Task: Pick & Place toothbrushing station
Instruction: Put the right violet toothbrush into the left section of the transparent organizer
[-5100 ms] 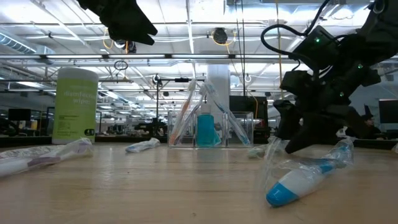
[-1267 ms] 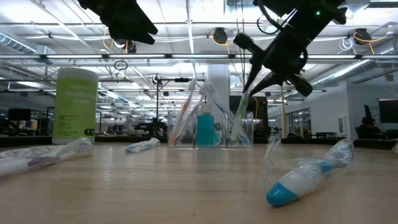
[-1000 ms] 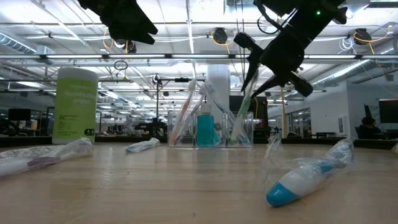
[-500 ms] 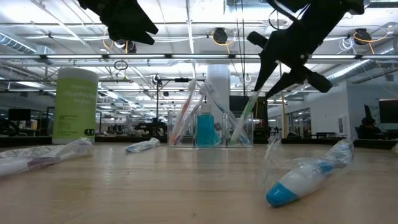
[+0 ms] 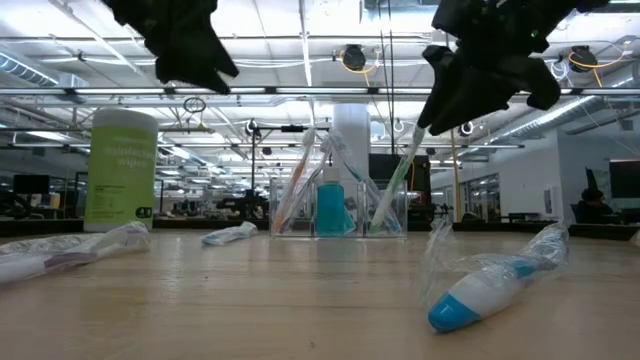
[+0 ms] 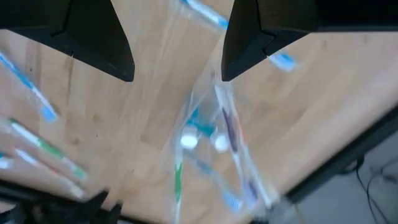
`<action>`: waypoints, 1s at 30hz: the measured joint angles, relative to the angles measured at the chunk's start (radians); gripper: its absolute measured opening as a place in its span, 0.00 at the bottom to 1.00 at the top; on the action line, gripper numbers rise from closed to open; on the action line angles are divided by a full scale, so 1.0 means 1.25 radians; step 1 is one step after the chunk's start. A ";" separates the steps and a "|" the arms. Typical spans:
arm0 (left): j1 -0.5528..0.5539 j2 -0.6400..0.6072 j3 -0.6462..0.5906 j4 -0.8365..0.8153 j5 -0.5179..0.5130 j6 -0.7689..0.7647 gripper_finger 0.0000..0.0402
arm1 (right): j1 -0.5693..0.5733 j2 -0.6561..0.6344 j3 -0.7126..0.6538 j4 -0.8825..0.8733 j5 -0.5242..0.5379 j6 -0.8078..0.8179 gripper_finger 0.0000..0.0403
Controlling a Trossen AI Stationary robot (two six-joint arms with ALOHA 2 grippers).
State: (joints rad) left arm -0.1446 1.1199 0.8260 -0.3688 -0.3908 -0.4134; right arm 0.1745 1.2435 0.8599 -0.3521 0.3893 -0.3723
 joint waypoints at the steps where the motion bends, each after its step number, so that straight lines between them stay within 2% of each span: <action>1: -0.002 0.000 -0.010 0.002 0.000 -0.014 0.61 | -0.003 -0.018 -0.023 0.033 0.000 0.021 0.30; 9: -0.003 0.000 -0.062 0.025 -0.002 -0.135 0.61 | -0.003 -0.138 -0.250 0.432 -0.001 0.141 0.30; 14: -0.003 0.000 -0.098 0.027 -0.002 -0.232 0.61 | -0.008 -0.150 -0.385 0.771 -0.001 0.129 0.30; 17: -0.003 0.000 -0.119 0.024 0.004 -0.303 0.61 | -0.008 -0.151 -0.445 0.911 -0.001 0.155 0.30; 21: -0.008 0.000 -0.131 0.007 0.113 -0.389 0.61 | -0.015 -0.150 -0.497 1.009 -0.001 0.185 0.30; 23: -0.017 0.000 -0.132 -0.011 0.177 -0.493 0.61 | -0.021 -0.150 -0.508 1.039 -0.001 0.190 0.30; 30: -0.088 0.000 -0.132 -0.122 0.368 -0.737 0.61 | -0.024 -0.150 -0.512 1.048 -0.002 0.211 0.38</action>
State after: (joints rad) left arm -0.2551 1.1202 0.6613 -0.5210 0.0692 -1.3348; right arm 0.1444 1.0554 0.2199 0.9577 0.3870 -0.1089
